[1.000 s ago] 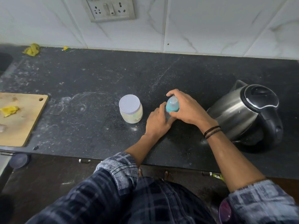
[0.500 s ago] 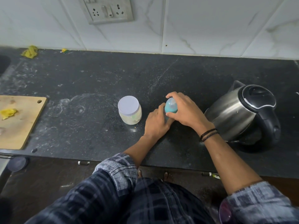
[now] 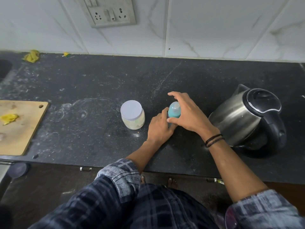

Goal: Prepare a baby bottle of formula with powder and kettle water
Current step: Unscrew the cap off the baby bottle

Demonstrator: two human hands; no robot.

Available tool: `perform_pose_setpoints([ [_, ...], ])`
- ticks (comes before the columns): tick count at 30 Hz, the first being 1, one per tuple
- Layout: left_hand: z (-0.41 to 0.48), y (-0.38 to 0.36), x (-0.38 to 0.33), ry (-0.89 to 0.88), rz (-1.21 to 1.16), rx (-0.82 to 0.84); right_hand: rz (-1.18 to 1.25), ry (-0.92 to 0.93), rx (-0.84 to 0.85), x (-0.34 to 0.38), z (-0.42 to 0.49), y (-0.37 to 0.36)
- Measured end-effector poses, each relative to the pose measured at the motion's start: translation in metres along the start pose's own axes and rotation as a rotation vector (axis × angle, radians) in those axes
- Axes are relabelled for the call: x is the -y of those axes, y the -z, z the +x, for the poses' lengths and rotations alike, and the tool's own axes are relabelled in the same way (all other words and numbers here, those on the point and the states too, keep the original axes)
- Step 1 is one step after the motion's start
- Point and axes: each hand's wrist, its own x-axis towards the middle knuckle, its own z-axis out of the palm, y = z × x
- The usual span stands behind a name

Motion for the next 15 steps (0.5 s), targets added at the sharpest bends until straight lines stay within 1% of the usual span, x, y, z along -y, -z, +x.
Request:
perform_pose_setpoints([
  [3,-0.0007,-0.0003,0.0004,0.021,-0.007,0.009,0.004,-0.014,-0.031,-0.001,-0.0017,-0.0006],
  [8,0.0004,-0.0014,0.0008,0.016,0.003,0.013,0.033,-0.01,-0.032,0.0003,-0.0015,0.0],
  [12,-0.0002,-0.0015,0.0014,0.015,-0.007,0.006,0.011,-0.007,-0.036,-0.0001,-0.0016,-0.0009],
  [15,0.0006,-0.0021,0.0016,0.006,0.008,-0.001,0.049,0.006,-0.041,0.0,-0.0018,-0.0001],
])
